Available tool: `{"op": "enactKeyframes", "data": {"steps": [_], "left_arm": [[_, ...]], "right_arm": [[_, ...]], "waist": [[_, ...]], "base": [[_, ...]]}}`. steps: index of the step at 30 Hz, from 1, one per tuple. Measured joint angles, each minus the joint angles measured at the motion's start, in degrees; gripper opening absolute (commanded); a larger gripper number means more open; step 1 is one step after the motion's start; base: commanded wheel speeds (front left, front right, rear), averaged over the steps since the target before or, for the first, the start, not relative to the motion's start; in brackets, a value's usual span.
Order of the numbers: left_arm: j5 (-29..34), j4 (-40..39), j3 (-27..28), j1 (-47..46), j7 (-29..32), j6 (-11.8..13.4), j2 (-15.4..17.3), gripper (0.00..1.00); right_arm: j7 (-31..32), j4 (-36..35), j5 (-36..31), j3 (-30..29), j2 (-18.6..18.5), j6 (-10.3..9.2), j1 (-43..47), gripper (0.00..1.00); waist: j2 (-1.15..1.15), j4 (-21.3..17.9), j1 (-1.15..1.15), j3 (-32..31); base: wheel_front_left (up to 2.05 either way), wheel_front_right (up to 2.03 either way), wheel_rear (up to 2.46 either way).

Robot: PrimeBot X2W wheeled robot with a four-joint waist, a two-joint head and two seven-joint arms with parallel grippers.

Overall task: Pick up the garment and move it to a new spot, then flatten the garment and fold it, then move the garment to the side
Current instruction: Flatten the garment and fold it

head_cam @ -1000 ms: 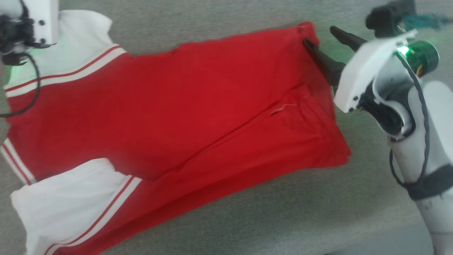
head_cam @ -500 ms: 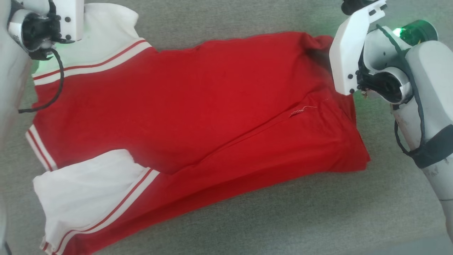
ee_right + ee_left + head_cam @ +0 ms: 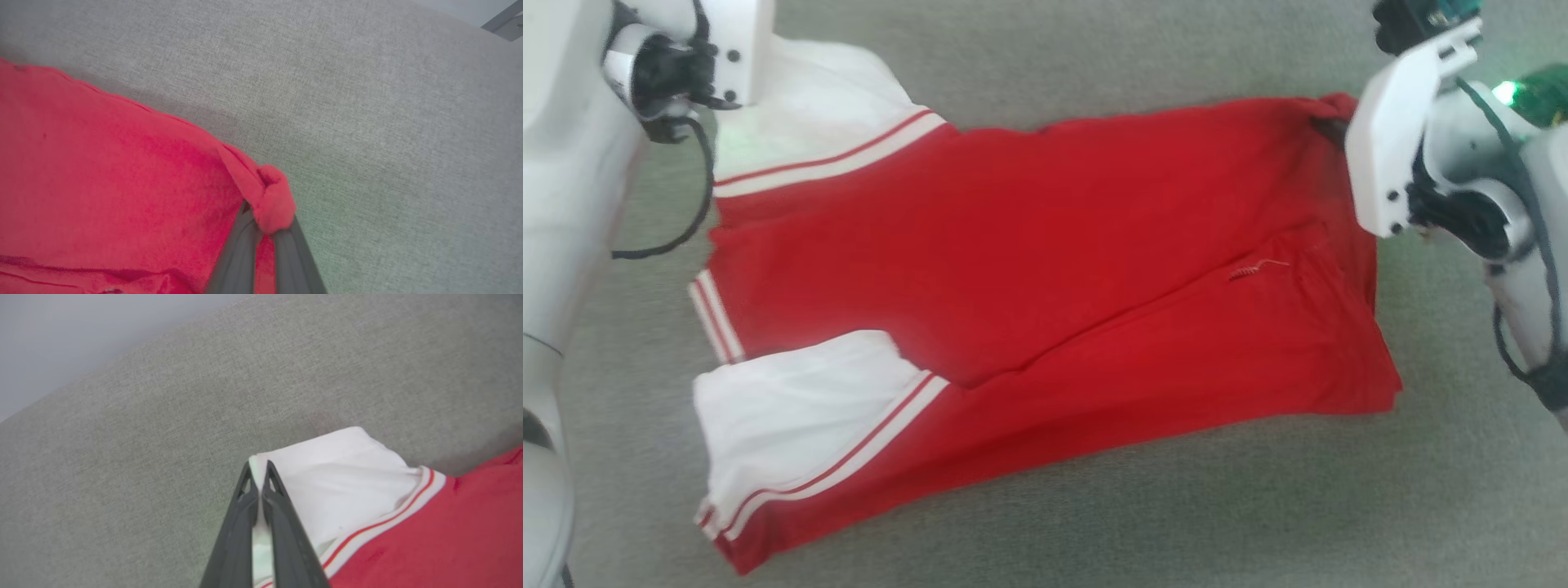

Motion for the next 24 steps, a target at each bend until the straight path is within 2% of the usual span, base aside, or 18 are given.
{"op": "enactKeyframes", "data": {"steps": [6,12,15,24], "left_arm": [[-0.1,-6.0,-1.0,2.6,2.4,0.9,0.2,0.00],[-0.6,-17.4,-1.7,8.2,6.4,4.8,3.9,0.00],[-0.9,-26.2,-2.0,12.0,8.7,7.8,7.2,0.00],[-3.2,-54.7,-2.0,26.0,15.0,21.0,17.9,0.00]], "right_arm": [[1.0,-4.8,0.0,-2.7,-3.1,-0.01,4.9,0.00],[4.2,-10.6,0.0,-7.0,-5.2,-0.01,11.1,0.00],[6.2,-14.1,-0.2,-9.9,-5.8,-0.01,14.7,0.00],[12.4,-22.8,-2.3,-19.1,-5.0,-0.02,26.8,0.00]], "waist": [[0.00,2.8,0.00,-3.5],[0.00,5.4,0.00,-7.0],[0.00,6.5,0.00,-8.5],[0.00,8.4,0.00,-10.8]], "base": [[0.00,0.00,0.00],[0.00,0.00,0.00],[0.00,0.00,0.00],[0.00,0.00,0.00]]}}
